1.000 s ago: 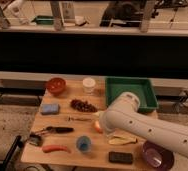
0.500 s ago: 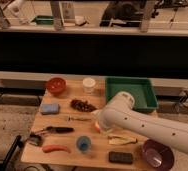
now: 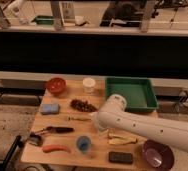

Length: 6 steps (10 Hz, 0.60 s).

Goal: Place apple in table surface

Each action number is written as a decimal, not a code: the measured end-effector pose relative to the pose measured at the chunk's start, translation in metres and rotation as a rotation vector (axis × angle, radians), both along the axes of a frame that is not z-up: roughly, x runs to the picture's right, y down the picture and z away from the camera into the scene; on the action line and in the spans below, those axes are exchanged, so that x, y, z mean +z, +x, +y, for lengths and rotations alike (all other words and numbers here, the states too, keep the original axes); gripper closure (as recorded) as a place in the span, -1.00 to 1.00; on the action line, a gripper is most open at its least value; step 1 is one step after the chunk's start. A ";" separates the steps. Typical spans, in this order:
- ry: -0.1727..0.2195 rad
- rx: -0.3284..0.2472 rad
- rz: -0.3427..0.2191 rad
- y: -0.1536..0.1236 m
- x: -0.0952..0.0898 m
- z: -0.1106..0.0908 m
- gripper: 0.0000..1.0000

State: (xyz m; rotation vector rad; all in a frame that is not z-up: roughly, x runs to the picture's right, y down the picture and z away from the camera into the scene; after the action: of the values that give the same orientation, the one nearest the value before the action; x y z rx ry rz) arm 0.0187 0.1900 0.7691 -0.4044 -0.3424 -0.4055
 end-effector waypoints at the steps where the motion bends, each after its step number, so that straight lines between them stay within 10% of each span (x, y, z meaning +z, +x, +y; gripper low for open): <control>1: 0.003 0.000 0.010 0.000 0.007 -0.005 -0.60; 6: -0.005 0.011 0.050 0.012 0.029 -0.010 -0.60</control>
State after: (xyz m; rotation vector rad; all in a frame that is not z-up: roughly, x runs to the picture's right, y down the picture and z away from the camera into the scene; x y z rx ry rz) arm 0.0309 0.1804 0.7981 -0.4164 -0.2966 -0.3829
